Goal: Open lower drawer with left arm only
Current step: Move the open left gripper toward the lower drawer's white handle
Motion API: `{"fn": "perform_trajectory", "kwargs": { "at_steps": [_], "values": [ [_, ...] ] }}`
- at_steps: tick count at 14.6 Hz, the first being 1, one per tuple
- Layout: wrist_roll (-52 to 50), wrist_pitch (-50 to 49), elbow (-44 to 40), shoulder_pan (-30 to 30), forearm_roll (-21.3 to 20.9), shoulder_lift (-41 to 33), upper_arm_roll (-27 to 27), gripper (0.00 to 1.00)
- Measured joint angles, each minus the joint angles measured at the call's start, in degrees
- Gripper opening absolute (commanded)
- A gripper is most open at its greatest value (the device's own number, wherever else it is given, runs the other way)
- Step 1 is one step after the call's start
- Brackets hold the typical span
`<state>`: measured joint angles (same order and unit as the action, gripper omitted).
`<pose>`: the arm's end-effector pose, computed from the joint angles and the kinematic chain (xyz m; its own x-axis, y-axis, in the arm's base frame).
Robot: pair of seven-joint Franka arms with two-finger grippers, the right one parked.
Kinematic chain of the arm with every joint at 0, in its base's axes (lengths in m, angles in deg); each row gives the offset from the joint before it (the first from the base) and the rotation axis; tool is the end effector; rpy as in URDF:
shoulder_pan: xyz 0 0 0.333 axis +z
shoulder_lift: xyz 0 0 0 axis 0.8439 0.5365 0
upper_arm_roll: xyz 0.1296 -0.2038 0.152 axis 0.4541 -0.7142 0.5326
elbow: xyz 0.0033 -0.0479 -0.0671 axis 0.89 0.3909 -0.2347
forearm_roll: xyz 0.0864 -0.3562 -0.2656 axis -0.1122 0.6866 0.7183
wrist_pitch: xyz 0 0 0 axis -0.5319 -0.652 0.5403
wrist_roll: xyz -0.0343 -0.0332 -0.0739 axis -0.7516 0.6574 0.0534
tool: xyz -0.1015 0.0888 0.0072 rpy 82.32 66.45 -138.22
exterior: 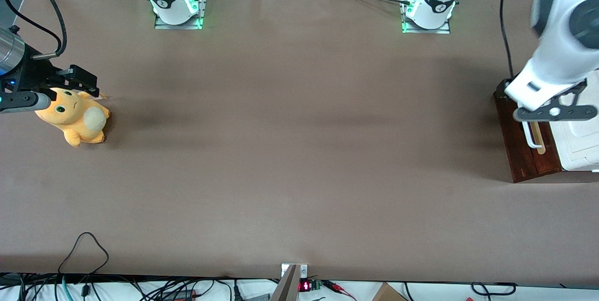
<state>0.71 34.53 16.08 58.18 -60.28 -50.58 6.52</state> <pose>0.6274 -0.0289 0.4400 0.9835 -0.0195 -0.1797 -0.1059 -0.8680 -0.4851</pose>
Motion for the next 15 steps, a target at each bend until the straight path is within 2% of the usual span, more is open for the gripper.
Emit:
{"fn": "perform_trajectory", "kwargs": {
  "at_steps": [2, 5, 7, 9, 13, 15],
  "values": [
    [-7.88, -1.86, 1.61, -0.04, -8.67, 4.37, -2.70, 1.00],
    [-19.76, -3.65, 6.38, -0.75, -18.89, 9.20, -5.21, 1.00],
    [-25.23, -6.22, 9.48, -2.54, -24.20, 11.86, -5.75, 1.00],
    [-27.24, -7.37, 10.17, -3.67, -26.90, 14.01, -5.80, 1.00],
    [-27.39, -7.43, 9.65, -3.66, -27.72, 14.30, -5.63, 1.00],
    [-28.62, -7.46, 9.95, -3.27, -29.81, 15.03, -5.45, 1.00]
  ]
}}
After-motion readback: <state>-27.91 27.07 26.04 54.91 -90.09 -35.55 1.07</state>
